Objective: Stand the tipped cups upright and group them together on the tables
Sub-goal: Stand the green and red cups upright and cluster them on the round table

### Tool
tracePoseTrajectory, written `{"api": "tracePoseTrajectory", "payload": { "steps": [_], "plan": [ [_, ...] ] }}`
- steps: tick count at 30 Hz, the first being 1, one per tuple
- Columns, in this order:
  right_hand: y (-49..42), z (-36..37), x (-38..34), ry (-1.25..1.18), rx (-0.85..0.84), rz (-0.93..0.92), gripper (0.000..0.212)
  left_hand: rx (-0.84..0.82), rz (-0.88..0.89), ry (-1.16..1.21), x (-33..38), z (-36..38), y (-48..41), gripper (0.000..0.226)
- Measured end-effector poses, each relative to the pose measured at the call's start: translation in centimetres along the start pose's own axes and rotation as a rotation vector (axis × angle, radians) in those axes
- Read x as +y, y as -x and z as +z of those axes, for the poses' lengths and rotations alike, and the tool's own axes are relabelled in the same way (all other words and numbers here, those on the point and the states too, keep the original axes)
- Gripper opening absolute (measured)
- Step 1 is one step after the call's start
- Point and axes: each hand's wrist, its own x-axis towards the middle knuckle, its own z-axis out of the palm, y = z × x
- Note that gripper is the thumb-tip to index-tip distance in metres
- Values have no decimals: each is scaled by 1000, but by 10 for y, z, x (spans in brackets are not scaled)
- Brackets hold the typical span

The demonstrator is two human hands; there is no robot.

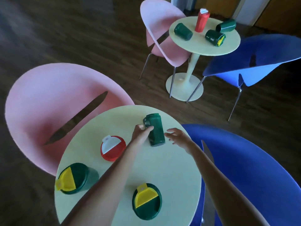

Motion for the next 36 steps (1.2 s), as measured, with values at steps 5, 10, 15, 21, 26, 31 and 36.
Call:
{"api": "tracePoseTrajectory", "payload": {
  "steps": [5,10,15,21,26,31,36],
  "plan": [
    [-32,-9,-10,-76,-98,25,45,-78,-116,100,-3,3,-24,11],
    [-47,-9,-18,-161,-182,42,39,-143,-184,199,-7,6,-34,10],
    [-39,-15,-19,-307,-154,-36,38,-145,-66,243,1,9,-28,28],
    [-5,-40,-34,-315,-78,-308,37,-135,218,239,16,3,-10,60],
    [17,-33,-14,-262,50,-381,54,-248,394,338,-2,6,3,61],
    [32,-12,22,-171,175,-427,58,-233,421,239,-34,13,8,62],
    [38,4,39,-185,203,-386,57,-245,404,189,-53,15,13,63]
  ]
}}
